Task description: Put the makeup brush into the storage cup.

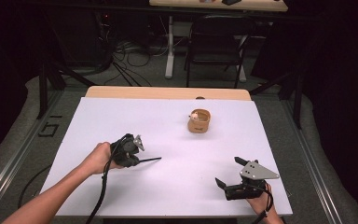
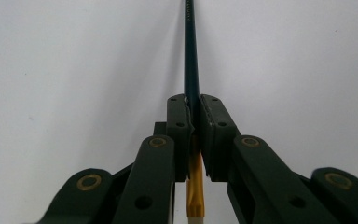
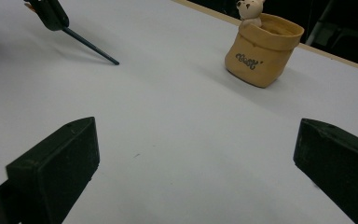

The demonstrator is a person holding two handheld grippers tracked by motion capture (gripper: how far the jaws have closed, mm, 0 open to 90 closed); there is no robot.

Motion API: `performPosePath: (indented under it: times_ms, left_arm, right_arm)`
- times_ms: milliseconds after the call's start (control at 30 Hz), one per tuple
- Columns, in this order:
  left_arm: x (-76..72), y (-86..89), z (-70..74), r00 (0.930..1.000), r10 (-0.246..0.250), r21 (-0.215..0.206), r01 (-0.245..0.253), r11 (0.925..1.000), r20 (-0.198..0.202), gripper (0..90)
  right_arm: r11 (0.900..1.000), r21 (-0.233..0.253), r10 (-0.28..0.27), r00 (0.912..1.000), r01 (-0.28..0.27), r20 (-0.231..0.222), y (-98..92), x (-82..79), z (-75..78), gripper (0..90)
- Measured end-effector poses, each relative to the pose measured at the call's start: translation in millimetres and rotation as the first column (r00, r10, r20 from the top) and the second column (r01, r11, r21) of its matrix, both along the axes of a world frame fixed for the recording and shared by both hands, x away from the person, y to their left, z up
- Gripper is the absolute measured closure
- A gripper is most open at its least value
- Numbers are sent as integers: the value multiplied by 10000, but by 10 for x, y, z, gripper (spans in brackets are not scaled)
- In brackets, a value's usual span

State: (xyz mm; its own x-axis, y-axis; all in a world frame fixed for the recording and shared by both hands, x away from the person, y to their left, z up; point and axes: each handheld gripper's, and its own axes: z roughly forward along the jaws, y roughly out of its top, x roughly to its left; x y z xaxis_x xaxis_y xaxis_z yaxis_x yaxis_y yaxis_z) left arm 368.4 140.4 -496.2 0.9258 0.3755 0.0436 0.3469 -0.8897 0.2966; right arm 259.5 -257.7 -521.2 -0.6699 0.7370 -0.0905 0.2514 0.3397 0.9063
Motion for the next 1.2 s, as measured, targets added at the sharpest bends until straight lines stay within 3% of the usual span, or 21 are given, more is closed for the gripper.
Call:
performPosePath:
  times_ms: [400, 567, 900, 1200]
  left_arm:
    - [-6, -10, 121, 9997, -102, -105, 104, 9999, 212, 833]
    - [-7, -21, 185, 9992, -244, -362, 255, 9990, 307, 833]
    - [-26, -74, 293, 9973, -488, -276, 503, 9984, 548, 833]
    - [-27, -143, 471, 9935, -780, -190, 798, 9966, 835, 834]
  right_arm:
    - [9997, -228, -2, 9994, -6, -350, 68, 64, 32, 0]
    - [9993, -292, 231, 9978, -249, -616, 100, 68, 37, 0]
    - [9973, -427, 583, 9976, -599, -375, 177, 161, 140, 0]
    - [9930, -809, 813, 9950, -859, -585, 280, 249, 176, 0]
